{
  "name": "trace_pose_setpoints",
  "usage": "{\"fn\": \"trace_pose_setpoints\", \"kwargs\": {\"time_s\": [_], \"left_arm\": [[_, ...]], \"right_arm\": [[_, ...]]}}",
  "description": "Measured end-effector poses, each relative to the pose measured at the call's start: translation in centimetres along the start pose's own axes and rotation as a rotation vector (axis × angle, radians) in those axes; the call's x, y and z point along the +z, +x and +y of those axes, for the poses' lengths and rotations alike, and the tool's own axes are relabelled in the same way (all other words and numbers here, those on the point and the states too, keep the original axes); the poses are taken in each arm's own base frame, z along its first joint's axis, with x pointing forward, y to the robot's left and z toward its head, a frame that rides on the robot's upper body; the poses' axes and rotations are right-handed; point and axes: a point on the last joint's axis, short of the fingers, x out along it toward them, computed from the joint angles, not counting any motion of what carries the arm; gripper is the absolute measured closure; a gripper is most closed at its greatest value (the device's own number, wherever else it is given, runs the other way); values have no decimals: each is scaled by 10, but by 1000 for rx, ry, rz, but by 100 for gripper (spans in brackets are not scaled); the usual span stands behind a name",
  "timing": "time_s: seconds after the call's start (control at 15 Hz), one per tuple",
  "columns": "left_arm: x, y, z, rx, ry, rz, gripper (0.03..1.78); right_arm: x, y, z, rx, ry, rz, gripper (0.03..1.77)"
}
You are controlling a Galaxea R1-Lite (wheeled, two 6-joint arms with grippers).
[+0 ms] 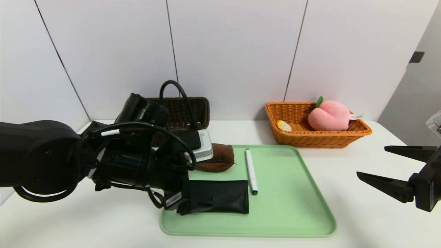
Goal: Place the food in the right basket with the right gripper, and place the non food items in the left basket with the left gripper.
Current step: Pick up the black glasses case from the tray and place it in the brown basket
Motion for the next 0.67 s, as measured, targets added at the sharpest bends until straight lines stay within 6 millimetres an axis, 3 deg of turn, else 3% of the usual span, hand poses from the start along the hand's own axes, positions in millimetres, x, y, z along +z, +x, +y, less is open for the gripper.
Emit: {"fn": "trace_pose_setpoints", "kwargs": {"time_s": [0.33,0.67], "left_arm": [[9,11,3,-72,13,71,12],[3,16,-3,-104,-1,143,12]], "right_arm": [[-6,-3,4,15,3,1,10],[-10,-9,8,28,1,-13,10]]}}
